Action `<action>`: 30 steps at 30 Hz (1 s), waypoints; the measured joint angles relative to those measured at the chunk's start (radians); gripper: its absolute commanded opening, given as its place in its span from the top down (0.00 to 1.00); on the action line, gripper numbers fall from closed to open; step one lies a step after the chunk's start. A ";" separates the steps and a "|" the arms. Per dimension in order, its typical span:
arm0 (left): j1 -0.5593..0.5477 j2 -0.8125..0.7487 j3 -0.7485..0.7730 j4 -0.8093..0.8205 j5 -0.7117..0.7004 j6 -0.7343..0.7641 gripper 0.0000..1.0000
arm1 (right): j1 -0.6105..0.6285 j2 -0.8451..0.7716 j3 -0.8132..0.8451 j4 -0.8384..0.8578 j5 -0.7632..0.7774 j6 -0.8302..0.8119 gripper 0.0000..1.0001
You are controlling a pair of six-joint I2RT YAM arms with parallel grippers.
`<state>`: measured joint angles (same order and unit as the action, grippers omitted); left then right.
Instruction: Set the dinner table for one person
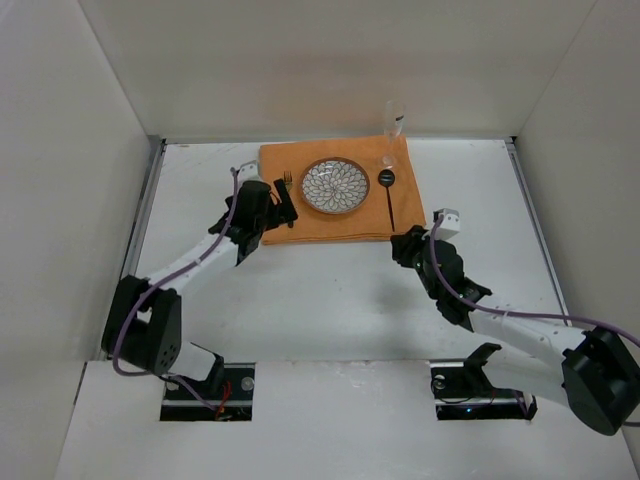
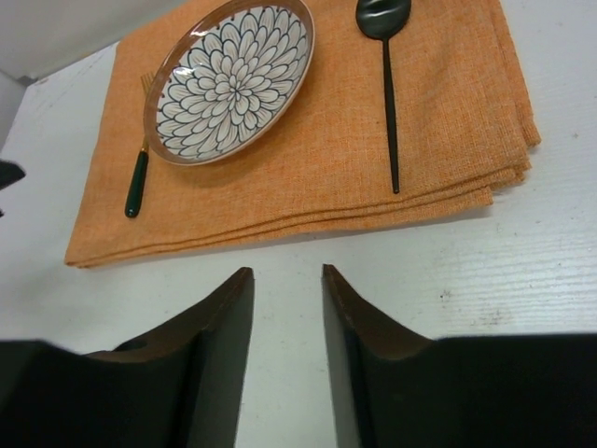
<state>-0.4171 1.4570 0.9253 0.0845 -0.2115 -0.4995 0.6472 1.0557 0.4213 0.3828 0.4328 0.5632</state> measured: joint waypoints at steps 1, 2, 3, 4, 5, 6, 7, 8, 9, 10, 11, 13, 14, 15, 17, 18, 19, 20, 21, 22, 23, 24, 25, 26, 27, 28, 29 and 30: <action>0.000 -0.034 -0.036 0.003 -0.007 -0.007 0.00 | 0.000 0.004 0.000 0.000 -0.002 0.001 0.76; 0.000 -0.067 -0.074 0.004 -0.013 -0.014 0.00 | 0.000 0.009 0.000 0.000 -0.005 0.000 0.82; 0.000 -0.098 -0.114 0.005 -0.022 -0.023 0.00 | 0.000 0.017 0.000 0.000 -0.009 0.002 0.86; -0.002 -0.127 -0.149 0.002 -0.029 -0.034 0.00 | 0.000 0.024 0.000 0.000 -0.012 0.003 0.88; -0.005 -0.158 -0.187 -0.003 -0.034 -0.048 0.00 | 0.000 0.034 0.000 0.000 -0.013 0.005 0.90; -0.009 -0.188 -0.221 -0.010 -0.040 -0.063 0.00 | 0.000 0.043 0.000 0.000 -0.014 0.005 0.90; -0.014 -0.218 -0.254 -0.014 -0.046 -0.082 0.00 | 0.000 0.054 0.001 0.000 -0.014 0.006 0.90; -0.016 -0.245 -0.283 -0.018 -0.052 -0.099 0.00 | 0.000 0.067 0.001 0.000 -0.014 0.006 0.90; -0.021 -0.276 -0.315 -0.021 -0.058 -0.118 0.00 | 0.000 0.078 0.001 0.000 -0.014 0.006 0.89; -0.023 -0.307 -0.346 -0.024 -0.063 -0.136 0.00 | 0.000 0.087 0.001 0.000 -0.014 0.006 0.87; -0.026 -0.335 -0.376 -0.029 -0.068 -0.153 0.00 | 0.000 0.094 0.001 0.000 -0.014 0.006 0.86; -0.027 -0.377 -0.421 -0.043 -0.074 -0.182 0.00 | 0.000 0.100 0.001 0.000 -0.014 0.008 0.81; -0.029 -0.393 -0.440 -0.048 -0.078 -0.194 0.00 | 0.000 0.099 0.001 0.000 -0.014 0.009 0.77; -0.030 -0.404 -0.455 -0.055 -0.080 -0.203 0.00 | 0.000 0.098 0.001 0.001 -0.014 0.010 0.72; -0.030 -0.419 -0.473 -0.081 -0.082 -0.221 0.00 | 0.000 0.097 0.001 0.008 -0.013 0.010 0.63; -0.030 -0.424 -0.476 -0.094 -0.085 -0.228 0.00 | 0.000 0.097 0.001 0.013 -0.013 0.009 0.60; -0.030 -0.429 -0.478 -0.105 -0.087 -0.235 0.00 | 0.000 0.096 0.001 0.016 -0.013 0.007 0.57; -0.030 -0.435 -0.480 -0.108 -0.088 -0.240 0.00 | 0.000 0.093 0.001 0.019 -0.012 0.005 0.54; -0.030 -0.440 -0.481 -0.112 -0.089 -0.243 0.00 | 0.000 0.091 0.000 0.023 -0.010 0.005 0.51; -0.030 -0.442 -0.481 -0.113 -0.090 -0.247 0.00 | 0.000 0.087 0.000 0.027 -0.006 0.005 0.48; -0.029 -0.442 -0.481 -0.113 -0.090 -0.250 0.00 | 0.000 0.083 0.000 0.031 -0.003 0.004 0.47; -0.026 -0.441 -0.481 -0.113 -0.090 -0.251 0.00 | 0.000 0.076 0.000 0.035 -0.002 0.005 0.45; -0.026 -0.440 -0.481 -0.113 -0.090 -0.254 0.00 | -0.002 0.066 -0.004 0.039 0.000 0.006 0.45; -0.026 -0.438 -0.481 -0.113 -0.090 -0.256 0.00 | -0.005 0.051 -0.011 0.043 0.001 0.008 0.45; -0.026 -0.436 -0.481 -0.114 -0.090 -0.259 0.00 | -0.011 0.033 -0.019 0.047 0.005 0.010 0.45; -0.027 -0.434 -0.481 -0.115 -0.091 -0.261 0.00 | -0.020 0.018 -0.027 0.052 0.008 0.013 0.45; -0.028 -0.432 -0.482 -0.116 -0.092 -0.262 0.00 | -0.031 0.004 -0.034 0.052 0.011 0.018 0.45; -0.032 -0.431 -0.483 -0.116 -0.093 -0.264 0.00 | -0.042 -0.005 -0.039 0.053 0.013 0.021 0.44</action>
<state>-0.4488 1.0256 0.4423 -0.0311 -0.3046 -0.7639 0.6056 1.0512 0.3828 0.4358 0.4458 0.5842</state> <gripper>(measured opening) 0.997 0.552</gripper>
